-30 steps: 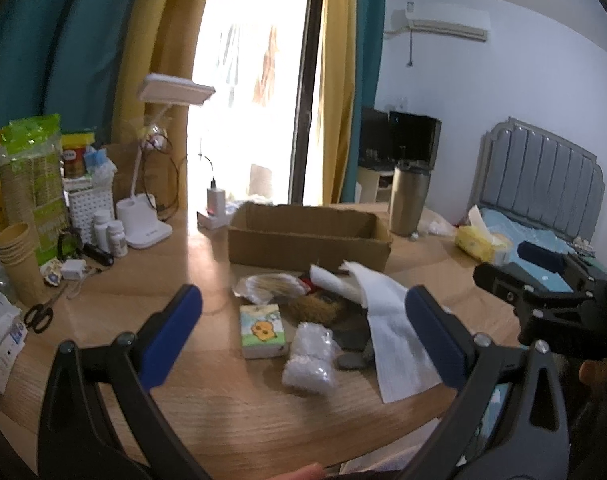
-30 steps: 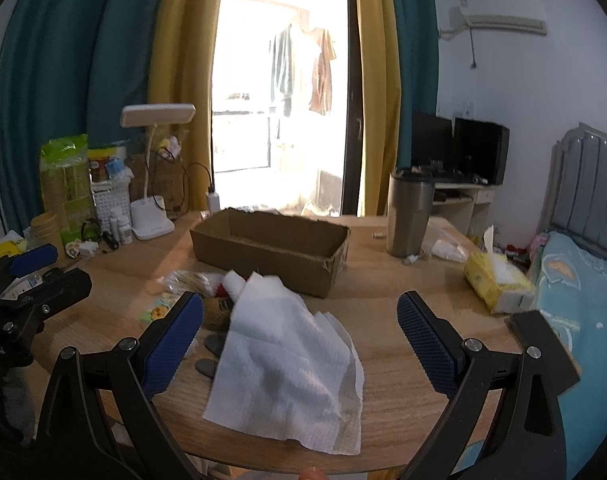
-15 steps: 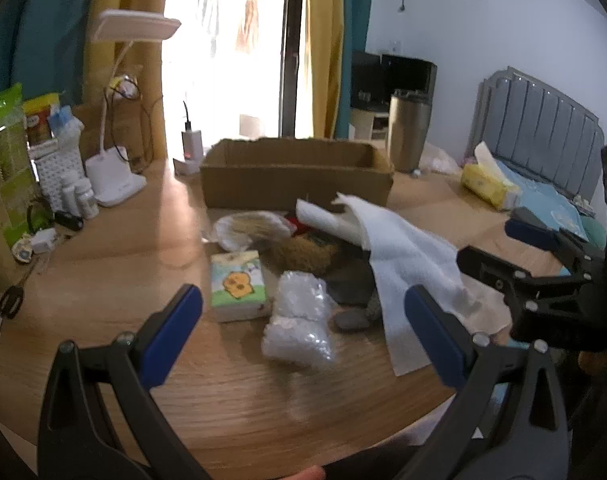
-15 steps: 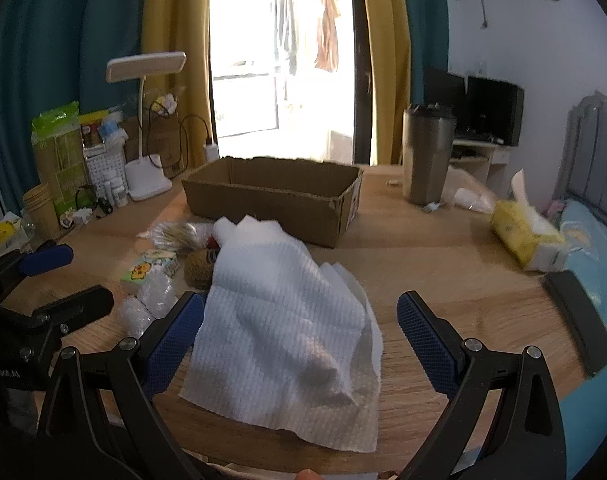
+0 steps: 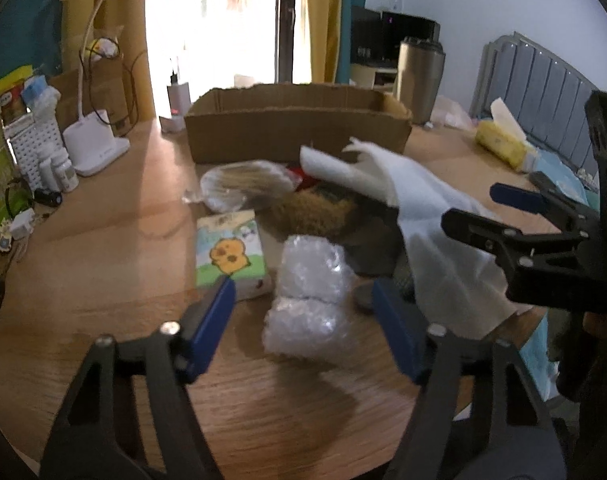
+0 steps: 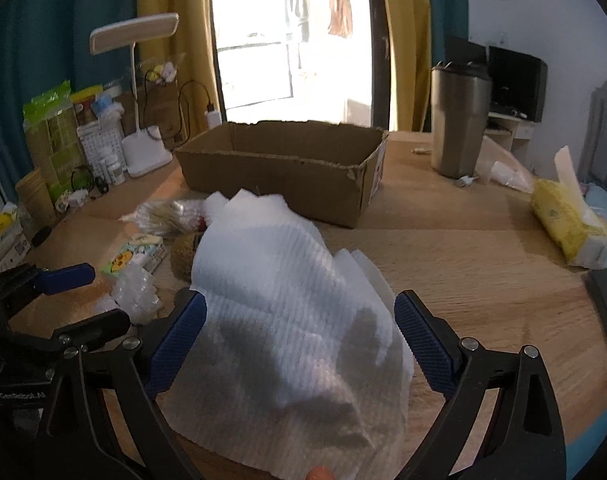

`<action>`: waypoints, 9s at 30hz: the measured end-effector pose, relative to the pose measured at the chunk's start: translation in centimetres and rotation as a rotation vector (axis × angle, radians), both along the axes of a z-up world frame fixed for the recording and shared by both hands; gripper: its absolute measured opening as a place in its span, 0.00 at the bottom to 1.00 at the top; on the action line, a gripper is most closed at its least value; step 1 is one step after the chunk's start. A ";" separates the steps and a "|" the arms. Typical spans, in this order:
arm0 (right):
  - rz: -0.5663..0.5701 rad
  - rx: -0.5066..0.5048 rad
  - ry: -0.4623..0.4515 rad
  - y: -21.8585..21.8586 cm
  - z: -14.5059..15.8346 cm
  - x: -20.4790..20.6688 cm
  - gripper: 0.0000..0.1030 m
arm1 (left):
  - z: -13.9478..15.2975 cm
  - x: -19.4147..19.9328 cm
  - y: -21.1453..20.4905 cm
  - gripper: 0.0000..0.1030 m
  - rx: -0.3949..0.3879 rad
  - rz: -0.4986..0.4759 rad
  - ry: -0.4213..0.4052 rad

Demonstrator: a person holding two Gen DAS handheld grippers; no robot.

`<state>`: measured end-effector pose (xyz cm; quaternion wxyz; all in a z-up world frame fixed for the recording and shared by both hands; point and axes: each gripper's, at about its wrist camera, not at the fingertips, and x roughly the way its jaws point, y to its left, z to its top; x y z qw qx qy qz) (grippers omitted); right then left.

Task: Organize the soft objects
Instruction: 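Grasp the bubble-wrap bundle with the left tool while the right tool grasps the white paper towel, then lift the bubble wrap with the left tool while the right tool lifts the paper towel, then lower bubble wrap into the box with left tool while right tool lowers towel in, then open both tools and withdraw them from the box, then grasp the cartoon tissue pack with the left tool while the right tool grasps a white cloth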

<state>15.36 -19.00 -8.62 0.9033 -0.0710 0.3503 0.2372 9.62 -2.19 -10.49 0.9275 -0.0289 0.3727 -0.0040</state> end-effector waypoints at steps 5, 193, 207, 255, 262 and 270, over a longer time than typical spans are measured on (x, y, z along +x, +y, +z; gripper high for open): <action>0.004 -0.005 0.055 0.3 -1.0 0.8 0.84 | -0.7 0.5 -0.1 0.54 -0.007 -0.021 0.039; 0.157 -0.066 -0.003 3.9 6.3 12.7 0.53 | 7.1 13.8 7.0 0.54 -0.143 0.012 -0.049; 0.158 -0.056 -0.048 3.8 8.2 9.0 0.53 | 9.0 9.4 7.0 0.63 -0.113 0.023 -0.133; 0.228 -0.044 0.045 5.4 3.9 3.4 0.59 | 2.1 3.3 6.9 0.69 -0.147 0.071 -0.014; 0.218 -0.036 0.071 4.9 3.0 4.4 0.63 | 0.5 4.8 6.1 0.72 -0.127 0.063 0.052; 0.222 -0.037 0.113 4.6 1.4 5.6 0.63 | -1.1 6.1 6.1 0.72 -0.103 0.087 0.114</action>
